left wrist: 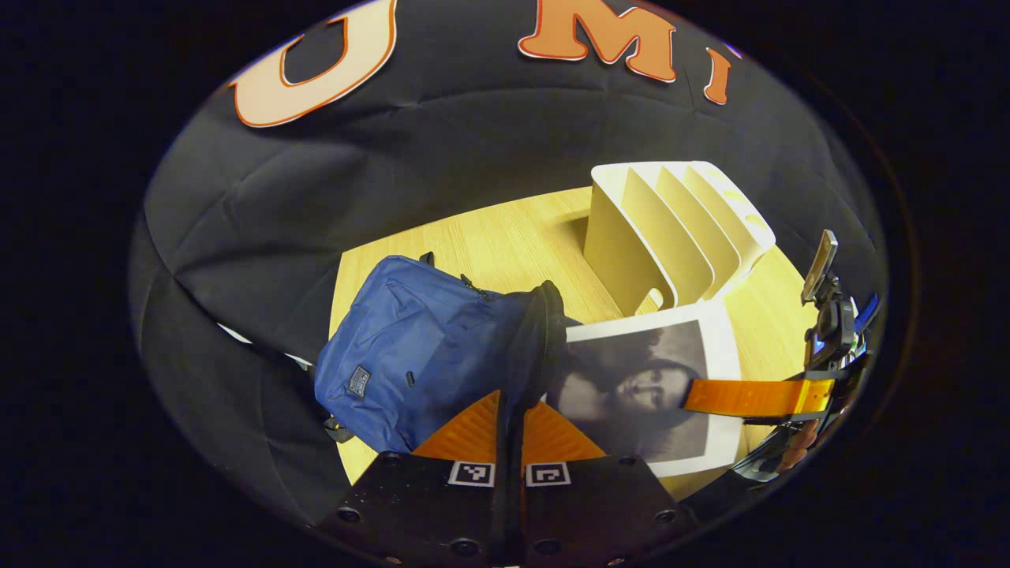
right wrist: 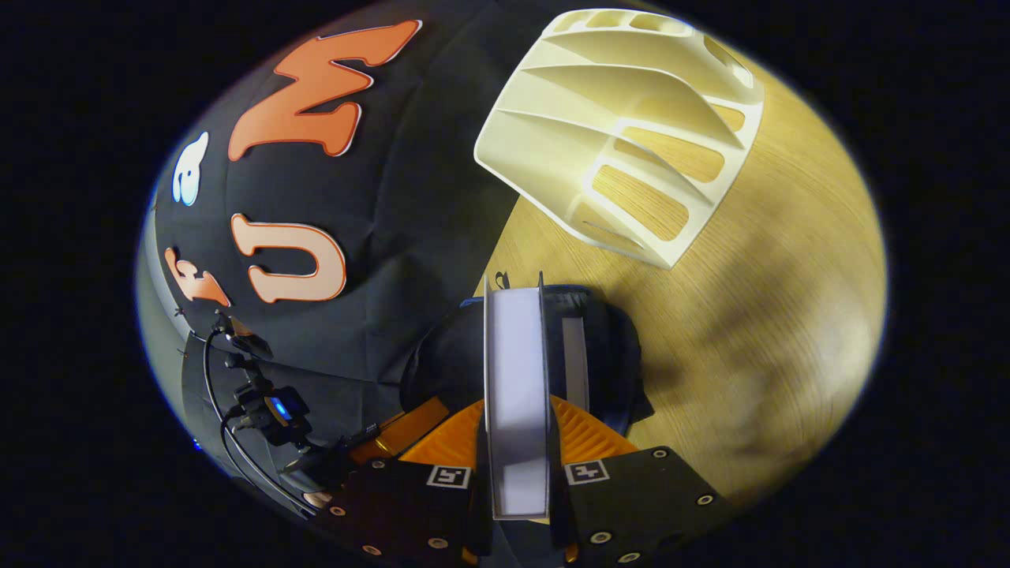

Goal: Open the schoolbag, grab two books from the bookshelf and put them into the schoolbag.

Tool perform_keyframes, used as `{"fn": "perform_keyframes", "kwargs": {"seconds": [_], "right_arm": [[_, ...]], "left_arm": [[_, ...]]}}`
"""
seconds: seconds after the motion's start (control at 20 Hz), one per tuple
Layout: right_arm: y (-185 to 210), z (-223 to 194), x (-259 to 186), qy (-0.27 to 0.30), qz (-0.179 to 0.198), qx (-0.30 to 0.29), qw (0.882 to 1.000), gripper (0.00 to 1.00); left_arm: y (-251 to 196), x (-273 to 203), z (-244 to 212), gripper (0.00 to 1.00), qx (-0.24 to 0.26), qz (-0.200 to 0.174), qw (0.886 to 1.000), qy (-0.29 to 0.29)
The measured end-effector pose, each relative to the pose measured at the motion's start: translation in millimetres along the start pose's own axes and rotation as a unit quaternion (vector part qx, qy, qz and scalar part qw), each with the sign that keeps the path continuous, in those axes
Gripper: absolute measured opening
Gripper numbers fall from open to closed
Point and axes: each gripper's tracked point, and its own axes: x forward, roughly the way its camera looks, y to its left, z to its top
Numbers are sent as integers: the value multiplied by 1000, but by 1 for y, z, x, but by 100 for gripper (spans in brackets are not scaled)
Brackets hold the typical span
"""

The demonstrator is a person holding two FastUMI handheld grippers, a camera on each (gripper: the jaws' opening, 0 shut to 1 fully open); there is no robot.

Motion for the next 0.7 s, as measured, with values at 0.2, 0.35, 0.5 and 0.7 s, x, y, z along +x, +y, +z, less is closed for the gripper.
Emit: {"fn": "perform_keyframes", "kwargs": {"seconds": [0.2,0.35,0.5,0.7], "right_arm": [[6,-6,23,-22,6,1,1000,28],[11,-13,43,-25,6,8,1000,29],[18,-20,61,-27,9,15,999,29],[21,-27,85,-22,12,22,999,29]], "left_arm": [[-8,1,1,0,17,-6,1000,7],[-19,0,2,0,39,-12,999,14],[-31,0,5,0,52,-23,998,15],[-37,1,4,0,62,-34,997,17]]}}
